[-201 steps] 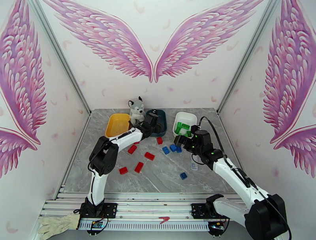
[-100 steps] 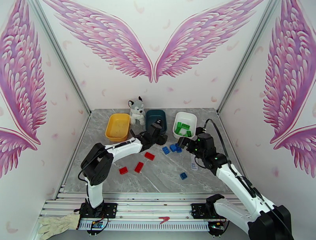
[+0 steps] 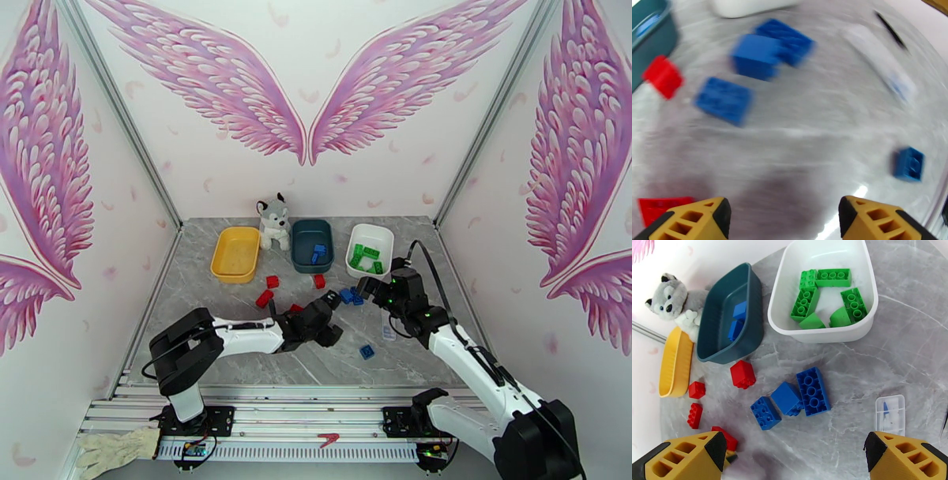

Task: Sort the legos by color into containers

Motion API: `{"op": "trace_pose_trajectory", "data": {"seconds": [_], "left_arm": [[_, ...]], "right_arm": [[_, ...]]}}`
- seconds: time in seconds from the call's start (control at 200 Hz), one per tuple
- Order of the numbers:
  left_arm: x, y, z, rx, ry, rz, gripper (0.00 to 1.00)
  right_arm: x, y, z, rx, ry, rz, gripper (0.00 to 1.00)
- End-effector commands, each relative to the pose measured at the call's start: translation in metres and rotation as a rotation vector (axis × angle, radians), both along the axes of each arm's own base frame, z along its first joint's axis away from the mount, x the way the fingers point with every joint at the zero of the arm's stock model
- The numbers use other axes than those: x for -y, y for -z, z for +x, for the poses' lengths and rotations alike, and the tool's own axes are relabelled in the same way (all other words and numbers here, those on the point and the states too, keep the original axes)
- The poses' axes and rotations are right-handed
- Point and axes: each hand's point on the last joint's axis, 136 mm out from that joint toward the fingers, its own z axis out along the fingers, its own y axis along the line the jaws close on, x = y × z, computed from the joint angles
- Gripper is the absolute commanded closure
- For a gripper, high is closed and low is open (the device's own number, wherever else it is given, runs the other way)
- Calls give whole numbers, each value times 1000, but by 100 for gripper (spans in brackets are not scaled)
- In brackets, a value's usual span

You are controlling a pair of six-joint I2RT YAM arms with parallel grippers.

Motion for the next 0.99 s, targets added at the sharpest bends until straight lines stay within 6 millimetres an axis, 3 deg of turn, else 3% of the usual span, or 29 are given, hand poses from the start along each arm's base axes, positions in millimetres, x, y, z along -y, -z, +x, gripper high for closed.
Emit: {"op": "trace_pose_trajectory", "data": {"seconds": [0.0,0.18,0.46,0.77,0.99], "left_arm": [[28,5,-18,7,130,-60,23],[53,17,-40,-14,229,-60,23],[76,20,-54,4,280,-68,23],[79,31,-65,-4,308,-33,23],[95,40,-65,65,271,35,30]], "right_arm": [[4,-6,3,10,-4,-2,1],[8,-7,3,11,1,29,1],[13,-4,3,1,10,69,1],[16,-8,2,9,19,87,1],[20,-6,2,6,38,82,1]]}}
